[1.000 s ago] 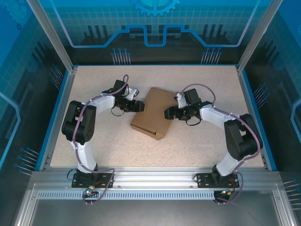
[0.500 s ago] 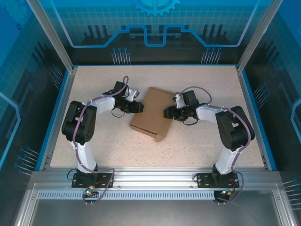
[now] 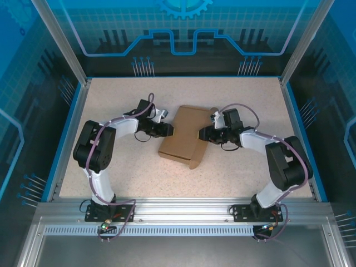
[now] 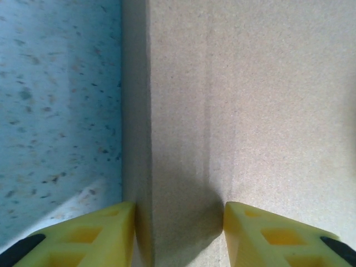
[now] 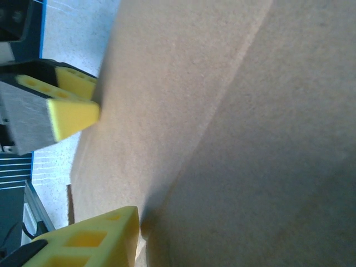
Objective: Fold the paper box
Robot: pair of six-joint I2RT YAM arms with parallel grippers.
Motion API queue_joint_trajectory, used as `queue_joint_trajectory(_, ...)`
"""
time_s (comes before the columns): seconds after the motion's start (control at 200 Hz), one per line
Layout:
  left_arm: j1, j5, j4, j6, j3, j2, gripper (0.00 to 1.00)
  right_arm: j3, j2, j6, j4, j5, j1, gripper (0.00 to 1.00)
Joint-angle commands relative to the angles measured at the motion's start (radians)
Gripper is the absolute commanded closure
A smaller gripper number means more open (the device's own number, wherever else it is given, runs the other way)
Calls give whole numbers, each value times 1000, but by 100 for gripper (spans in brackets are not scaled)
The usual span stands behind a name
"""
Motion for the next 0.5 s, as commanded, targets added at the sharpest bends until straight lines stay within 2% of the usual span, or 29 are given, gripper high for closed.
queue_joint_trajectory(0.0, -66, 91, -1, -16, -21, 15, 53, 10, -97, 1, 21, -48, 17, 55)
queue_joint_trajectory(0.18, -95, 103, 12, -24, 14, 54, 51, 47, -185, -21, -137, 35, 30, 56)
queue_joint_trajectory(0.495, -120, 116, 17, -34, 91, 114, 47, 150, -187, -10, -283, 153, 79, 61)
